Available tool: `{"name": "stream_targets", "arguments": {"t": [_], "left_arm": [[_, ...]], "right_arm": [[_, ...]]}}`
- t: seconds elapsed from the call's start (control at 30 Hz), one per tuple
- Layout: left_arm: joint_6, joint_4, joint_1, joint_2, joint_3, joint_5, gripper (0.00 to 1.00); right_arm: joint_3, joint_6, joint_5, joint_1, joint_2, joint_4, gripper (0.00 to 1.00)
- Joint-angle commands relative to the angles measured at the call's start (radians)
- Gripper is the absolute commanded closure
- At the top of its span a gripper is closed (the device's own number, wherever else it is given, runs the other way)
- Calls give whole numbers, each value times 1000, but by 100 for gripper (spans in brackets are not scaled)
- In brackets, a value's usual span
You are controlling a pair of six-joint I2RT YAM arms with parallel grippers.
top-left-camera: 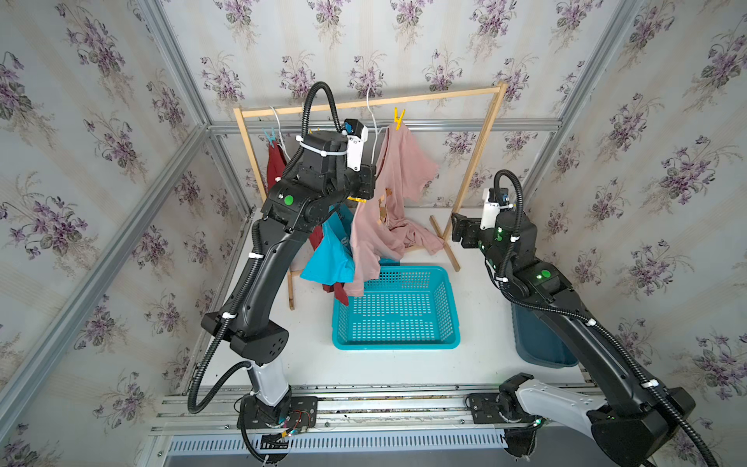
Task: Remove the clothespins securing t-shirts to the hanger
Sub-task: Pick up the hanger from the clothes rail.
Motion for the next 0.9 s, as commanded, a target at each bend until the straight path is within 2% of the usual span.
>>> {"name": "stream_targets", "arguments": {"t": [0.0,0.37,0.53,0.87], "left_arm": [[14,90,-3,-40,-41,13,100],[88,169,-3,-233,-230,144,100],[105,198,-5,-296,-244,174,100],[83,260,-4,-388,-268,388,100]], "right_arm": [[6,9,-35,-4,0,38,10],[7,40,-126,-38,-19,38,9],[12,51,-137,-43,-27,32,9],[-10,28,-192,-65,-101,30,7]]}}
